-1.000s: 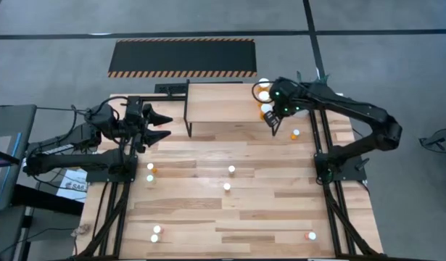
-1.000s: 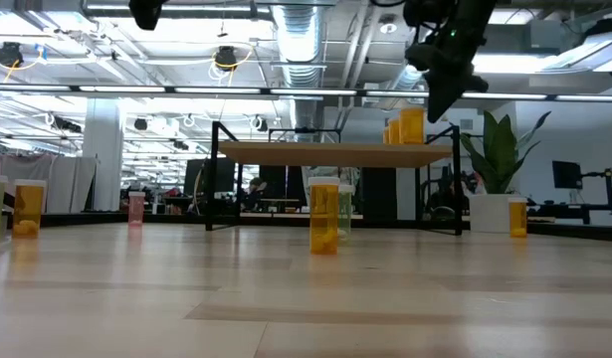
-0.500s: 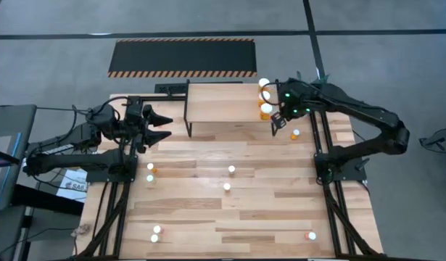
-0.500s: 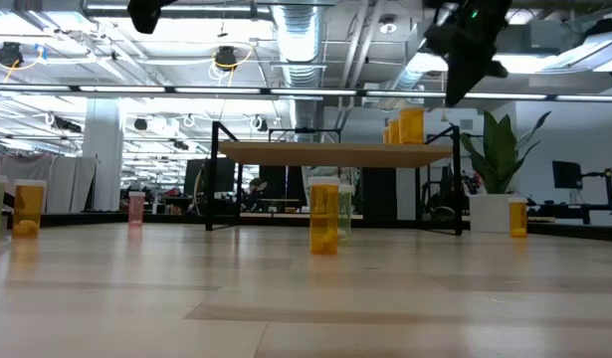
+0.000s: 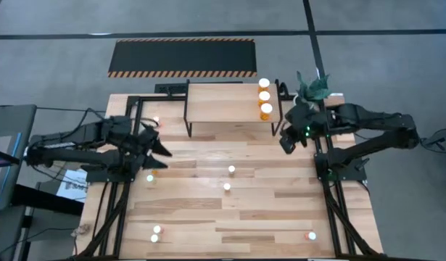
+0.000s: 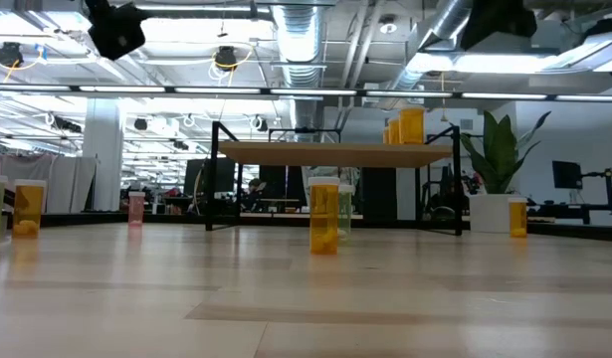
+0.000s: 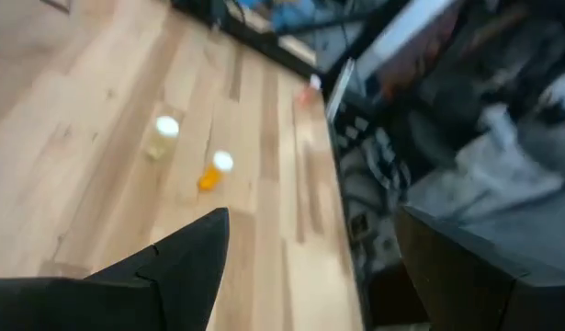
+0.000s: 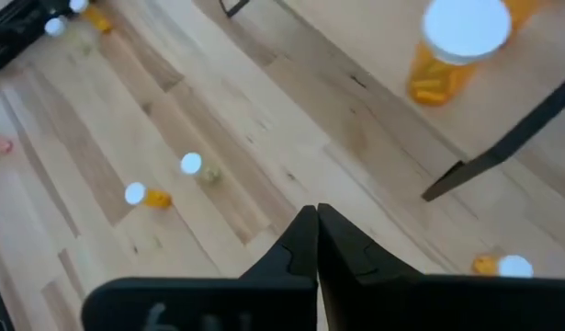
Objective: Pick and place medicine bottles onto shelf by color
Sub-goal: Put the center bottom small orange pill bottle to the top of the shelf
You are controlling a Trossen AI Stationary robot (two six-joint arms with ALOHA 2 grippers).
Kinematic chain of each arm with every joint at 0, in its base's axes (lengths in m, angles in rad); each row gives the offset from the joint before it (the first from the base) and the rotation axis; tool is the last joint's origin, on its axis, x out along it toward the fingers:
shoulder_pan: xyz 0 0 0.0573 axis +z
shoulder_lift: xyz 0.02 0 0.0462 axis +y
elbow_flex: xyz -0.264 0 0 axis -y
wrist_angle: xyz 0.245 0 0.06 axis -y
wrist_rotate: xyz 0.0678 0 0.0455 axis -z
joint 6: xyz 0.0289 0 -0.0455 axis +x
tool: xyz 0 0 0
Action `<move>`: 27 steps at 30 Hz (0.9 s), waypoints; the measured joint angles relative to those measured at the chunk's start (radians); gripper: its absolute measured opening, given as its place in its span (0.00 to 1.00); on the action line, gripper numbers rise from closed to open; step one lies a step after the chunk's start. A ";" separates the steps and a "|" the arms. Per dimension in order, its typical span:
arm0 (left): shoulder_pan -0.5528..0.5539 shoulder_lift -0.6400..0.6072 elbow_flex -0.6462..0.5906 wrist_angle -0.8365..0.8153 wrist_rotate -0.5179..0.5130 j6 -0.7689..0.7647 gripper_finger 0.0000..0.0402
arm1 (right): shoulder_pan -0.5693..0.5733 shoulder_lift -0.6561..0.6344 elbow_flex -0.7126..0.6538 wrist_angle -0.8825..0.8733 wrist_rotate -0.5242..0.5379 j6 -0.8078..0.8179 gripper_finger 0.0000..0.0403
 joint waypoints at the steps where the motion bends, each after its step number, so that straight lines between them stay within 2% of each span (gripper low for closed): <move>1: -0.035 0.012 0.000 -0.004 -0.026 0.021 0.74 | 0.024 0.006 0.000 0.000 0.014 0.010 0.05; 5: -0.170 0.084 0.000 0.005 -0.130 0.162 0.74 | 0.102 0.033 0.000 0.007 0.035 0.047 0.05; 8: -0.230 0.177 0.000 0.081 -0.238 0.292 0.74 | 0.142 0.054 0.000 0.004 0.035 0.078 0.04; 11: -0.239 0.274 0.000 0.144 -0.320 0.271 0.74 | 0.173 0.074 0.000 -0.013 0.036 0.118 0.04; 16: -0.223 0.368 -0.001 0.214 -0.296 0.296 0.74 | 0.253 0.072 -0.016 -0.066 0.038 0.216 0.04; 20: -0.231 0.419 -0.014 0.279 -0.272 0.419 0.74 | 0.335 0.012 -0.116 -0.056 0.037 0.312 0.03; 23: -0.230 0.479 -0.072 0.398 -0.254 0.539 0.74 | 0.383 -0.063 -0.241 0.007 0.048 0.441 0.01; 27: -0.216 0.580 -0.130 0.625 -0.201 0.548 0.74 | 0.407 -0.147 -0.382 0.186 0.057 0.532 0.01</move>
